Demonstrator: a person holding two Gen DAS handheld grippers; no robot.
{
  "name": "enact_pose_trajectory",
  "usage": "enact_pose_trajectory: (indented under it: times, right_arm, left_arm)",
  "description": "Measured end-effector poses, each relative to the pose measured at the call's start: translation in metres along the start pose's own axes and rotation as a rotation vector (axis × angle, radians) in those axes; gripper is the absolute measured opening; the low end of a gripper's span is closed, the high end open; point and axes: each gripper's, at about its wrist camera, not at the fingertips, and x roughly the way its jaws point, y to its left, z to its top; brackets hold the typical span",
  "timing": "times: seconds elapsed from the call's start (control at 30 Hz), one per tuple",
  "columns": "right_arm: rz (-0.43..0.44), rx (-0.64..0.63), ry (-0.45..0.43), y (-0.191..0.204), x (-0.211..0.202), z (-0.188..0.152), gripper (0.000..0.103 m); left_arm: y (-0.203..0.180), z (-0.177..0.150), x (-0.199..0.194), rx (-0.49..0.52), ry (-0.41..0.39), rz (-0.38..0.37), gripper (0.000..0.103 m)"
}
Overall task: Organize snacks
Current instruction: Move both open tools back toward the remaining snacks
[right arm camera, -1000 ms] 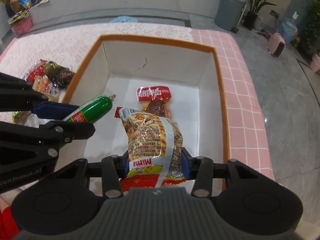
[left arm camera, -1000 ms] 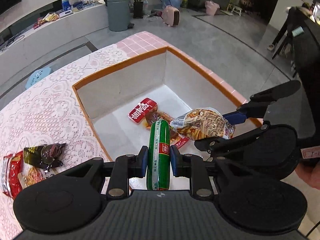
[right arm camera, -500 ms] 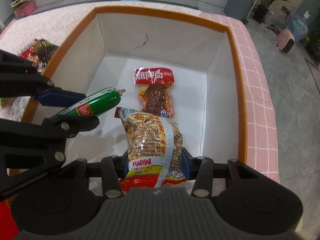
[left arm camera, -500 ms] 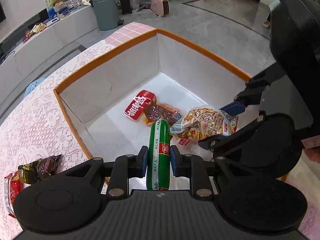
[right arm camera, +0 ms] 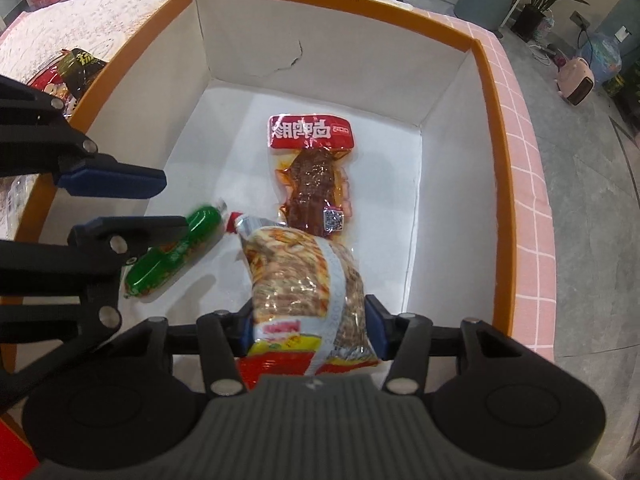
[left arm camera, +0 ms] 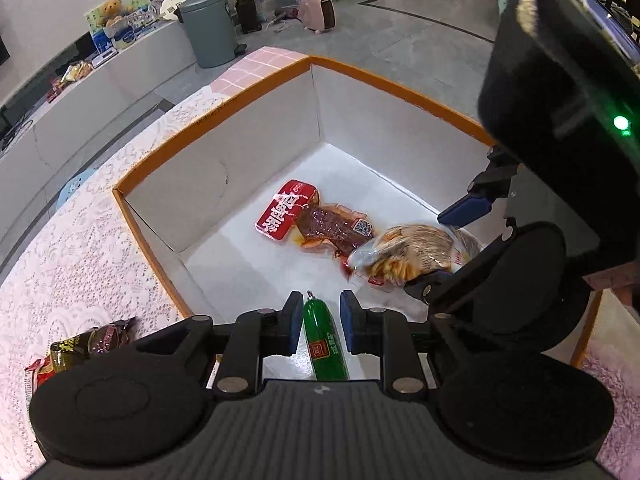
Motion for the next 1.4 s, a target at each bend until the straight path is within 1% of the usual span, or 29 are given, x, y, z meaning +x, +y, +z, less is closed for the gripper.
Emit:
enact_pose_trajectory:
  times: [0.07,0.17,0.2,0.23,0.3,0.37,0.4,0.6,0.73,0.9,1.07,1.17,1.27,1.33,1.4]
  right_arm:
    - [-0.016,-0.013,0.001,0.002,-0.004,0.0,0.056]
    - [-0.045,-0.027,0.002,0.005,-0.012,0.001,0.066]
    - [-0.055,-0.03,0.001,0.005,-0.015,0.001,0.069]
    - [-0.065,-0.031,0.0,0.006,-0.018,0.002,0.069]
    - [-0.075,-0.026,-0.001,0.007,-0.024,0.002,0.071]
    - [-0.08,-0.011,-0.01,0.008,-0.032,0.002,0.076]
    - [-0.082,-0.001,-0.018,0.008,-0.037,0.001,0.077]
    - [-0.083,0.052,-0.096,0.018,-0.071,0.002,0.077]
    - [-0.036,0.099,-0.138,0.028,-0.091,0.004,0.077]
    - [0.012,0.147,-0.205,0.05,-0.11,0.009,0.077]
    - [0.053,0.204,-0.283,0.078,-0.125,0.01,0.077]
    - [0.096,0.224,-0.333,0.098,-0.132,0.01,0.078]
    - [0.129,0.228,-0.382,0.117,-0.136,0.008,0.081]
    - [0.146,0.233,-0.396,0.131,-0.134,0.007,0.081]
    - [0.182,0.245,-0.399,0.142,-0.128,0.008,0.081]
  left_arm:
    - [0.001,-0.001,-0.005,-0.006,-0.007,0.002,0.03]
    - [0.006,-0.002,-0.013,-0.037,-0.007,-0.007,0.034]
    - [0.008,-0.002,-0.017,-0.053,-0.006,-0.011,0.037]
    - [0.01,-0.003,-0.02,-0.069,-0.007,-0.016,0.041]
    - [0.013,-0.004,-0.027,-0.092,-0.014,-0.019,0.044]
    - [0.015,-0.006,-0.035,-0.1,-0.022,-0.012,0.045]
    - [0.016,-0.008,-0.04,-0.103,-0.028,-0.009,0.045]
    - [0.027,-0.017,-0.072,-0.15,-0.089,0.026,0.047]
    - [0.041,-0.028,-0.098,-0.211,-0.13,0.042,0.05]
    - [0.063,-0.047,-0.127,-0.31,-0.186,0.069,0.05]
    - [0.084,-0.069,-0.152,-0.387,-0.237,0.126,0.052]
    - [0.098,-0.082,-0.163,-0.426,-0.254,0.16,0.053]
    - [0.114,-0.096,-0.169,-0.463,-0.267,0.178,0.053]
    - [0.124,-0.105,-0.171,-0.484,-0.264,0.19,0.053]
    - [0.134,-0.114,-0.17,-0.496,-0.253,0.199,0.053]
